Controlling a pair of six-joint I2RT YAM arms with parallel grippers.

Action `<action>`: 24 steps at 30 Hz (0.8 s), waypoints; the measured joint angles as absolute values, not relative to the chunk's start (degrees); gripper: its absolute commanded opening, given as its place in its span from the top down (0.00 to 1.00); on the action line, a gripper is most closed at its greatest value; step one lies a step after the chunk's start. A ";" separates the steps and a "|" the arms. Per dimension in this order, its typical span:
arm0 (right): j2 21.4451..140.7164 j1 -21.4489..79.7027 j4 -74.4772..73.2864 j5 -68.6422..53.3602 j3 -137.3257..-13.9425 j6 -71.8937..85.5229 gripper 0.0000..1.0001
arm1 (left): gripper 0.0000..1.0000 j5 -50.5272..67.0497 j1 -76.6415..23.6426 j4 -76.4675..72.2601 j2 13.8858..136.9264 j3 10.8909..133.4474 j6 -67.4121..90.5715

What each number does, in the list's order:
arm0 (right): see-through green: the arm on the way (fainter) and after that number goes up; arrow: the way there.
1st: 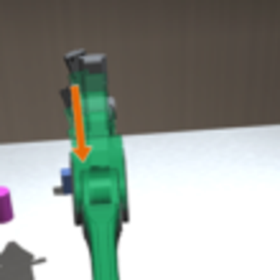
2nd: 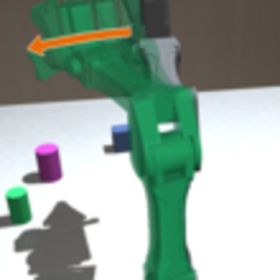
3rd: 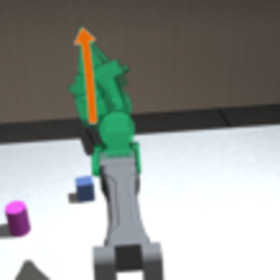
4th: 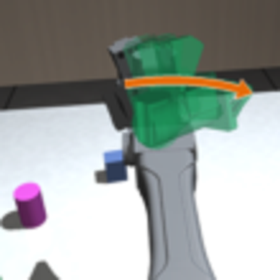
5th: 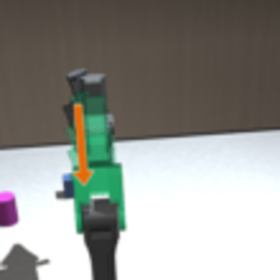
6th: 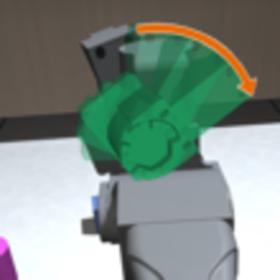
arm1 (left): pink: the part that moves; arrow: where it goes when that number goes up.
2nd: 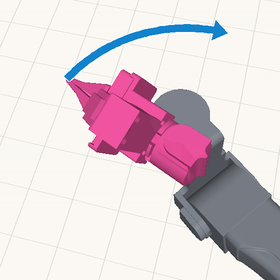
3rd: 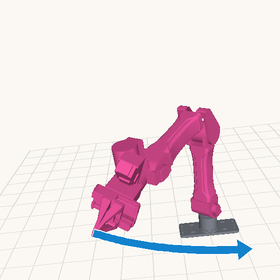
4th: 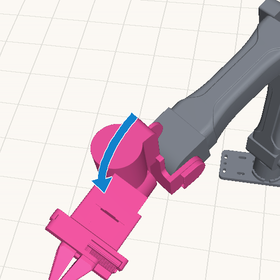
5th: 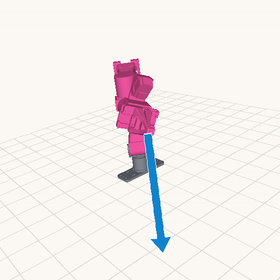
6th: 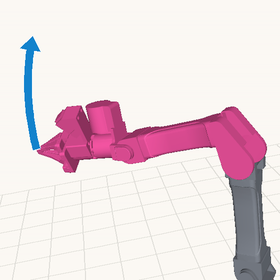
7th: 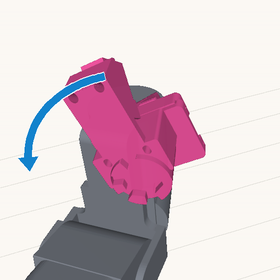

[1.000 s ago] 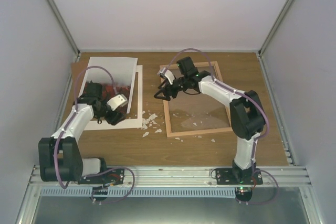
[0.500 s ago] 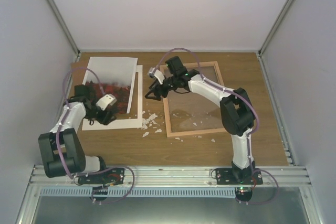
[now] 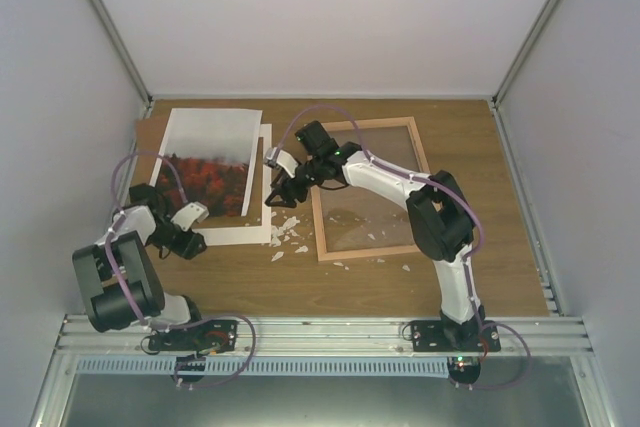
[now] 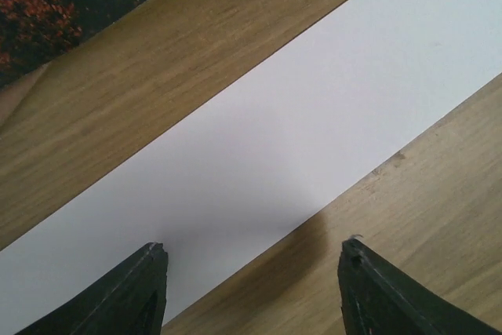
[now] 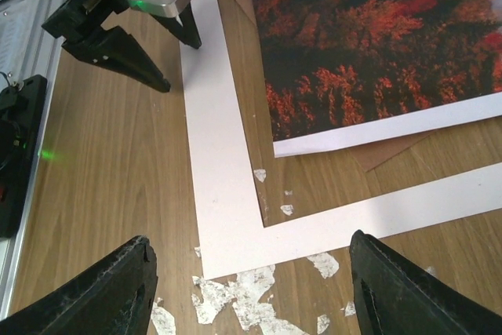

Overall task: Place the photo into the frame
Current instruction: Adjust the photo frame item at the center of the board.

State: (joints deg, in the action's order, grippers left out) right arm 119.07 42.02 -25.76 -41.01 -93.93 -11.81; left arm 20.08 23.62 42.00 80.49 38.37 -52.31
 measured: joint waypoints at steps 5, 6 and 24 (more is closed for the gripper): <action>119.07 41.95 -25.89 -41.01 -93.54 -12.03 0.33 | 0.40 19.44 21.85 40.56 81.69 39.18 -51.09; 119.07 41.93 -25.82 -41.01 -93.54 -12.03 0.33 | 0.40 19.11 19.51 39.64 82.28 39.46 -50.39; 120.75 42.70 -25.67 -35.81 -96.44 -12.03 0.43 | 0.26 35.83 24.64 44.45 86.17 50.63 -40.71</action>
